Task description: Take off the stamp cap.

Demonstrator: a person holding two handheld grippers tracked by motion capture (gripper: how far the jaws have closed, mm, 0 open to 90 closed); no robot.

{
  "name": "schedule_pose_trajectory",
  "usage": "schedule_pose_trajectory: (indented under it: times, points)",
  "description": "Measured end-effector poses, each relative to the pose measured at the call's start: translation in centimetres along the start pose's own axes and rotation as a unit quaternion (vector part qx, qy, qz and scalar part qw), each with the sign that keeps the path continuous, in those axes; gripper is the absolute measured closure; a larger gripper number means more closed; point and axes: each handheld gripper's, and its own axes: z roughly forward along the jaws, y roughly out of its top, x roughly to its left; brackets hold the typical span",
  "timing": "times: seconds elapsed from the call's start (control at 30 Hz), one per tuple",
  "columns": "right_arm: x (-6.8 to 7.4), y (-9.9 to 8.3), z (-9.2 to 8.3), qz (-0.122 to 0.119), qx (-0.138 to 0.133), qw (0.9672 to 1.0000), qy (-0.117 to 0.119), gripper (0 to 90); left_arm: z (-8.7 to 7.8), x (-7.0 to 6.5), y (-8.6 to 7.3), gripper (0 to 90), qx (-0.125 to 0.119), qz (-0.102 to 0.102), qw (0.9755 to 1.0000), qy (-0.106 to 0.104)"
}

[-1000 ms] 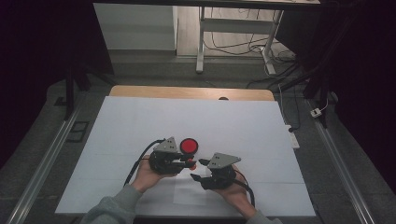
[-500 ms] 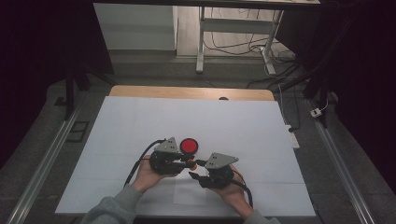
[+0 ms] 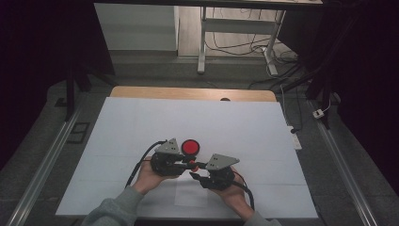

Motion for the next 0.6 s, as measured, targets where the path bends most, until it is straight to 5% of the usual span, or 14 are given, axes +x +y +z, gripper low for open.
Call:
schedule_pose_trajectory:
  times: [0.6]
  points:
    - [-0.06, 0.01, 0.11, 0.003, 0.001, 1.0, 0.0, 63.2, 0.11, -0.06, -0.03, 72.4, 0.002, 0.0, 1.0, 0.001]
